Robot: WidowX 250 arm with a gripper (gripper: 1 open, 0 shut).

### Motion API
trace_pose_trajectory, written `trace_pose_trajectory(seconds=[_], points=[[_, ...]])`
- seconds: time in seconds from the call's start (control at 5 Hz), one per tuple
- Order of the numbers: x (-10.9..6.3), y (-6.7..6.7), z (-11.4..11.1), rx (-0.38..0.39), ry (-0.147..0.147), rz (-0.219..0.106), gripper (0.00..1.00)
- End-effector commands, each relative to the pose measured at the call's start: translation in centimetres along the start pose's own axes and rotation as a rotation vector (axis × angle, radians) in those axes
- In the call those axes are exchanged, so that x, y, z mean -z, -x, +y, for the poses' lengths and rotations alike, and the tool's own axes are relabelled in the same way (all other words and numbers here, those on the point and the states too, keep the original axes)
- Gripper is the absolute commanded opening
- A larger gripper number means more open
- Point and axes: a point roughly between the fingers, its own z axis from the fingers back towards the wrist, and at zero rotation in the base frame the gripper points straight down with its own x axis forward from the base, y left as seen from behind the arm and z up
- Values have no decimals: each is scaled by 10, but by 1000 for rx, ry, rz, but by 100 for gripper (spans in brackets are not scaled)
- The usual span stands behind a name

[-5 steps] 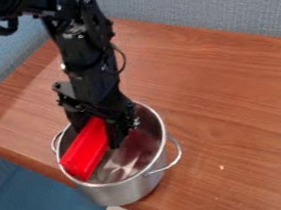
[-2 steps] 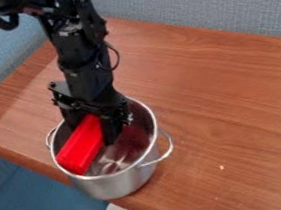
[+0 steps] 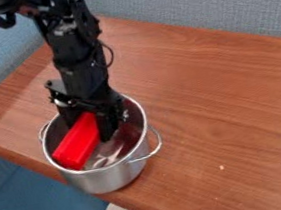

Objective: Move the red object from the metal pot to the table

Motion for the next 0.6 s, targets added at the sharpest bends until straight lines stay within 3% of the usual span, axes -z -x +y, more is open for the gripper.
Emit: trace_pose_trajectory(seconds=[0.0, 0.2, 0.4], points=[[-23, -12, 2, -19, -15, -69, 0], [-21, -15, -1, -31, -26, -67, 0], [-9, -16, -9, -81, -43, -54, 0]])
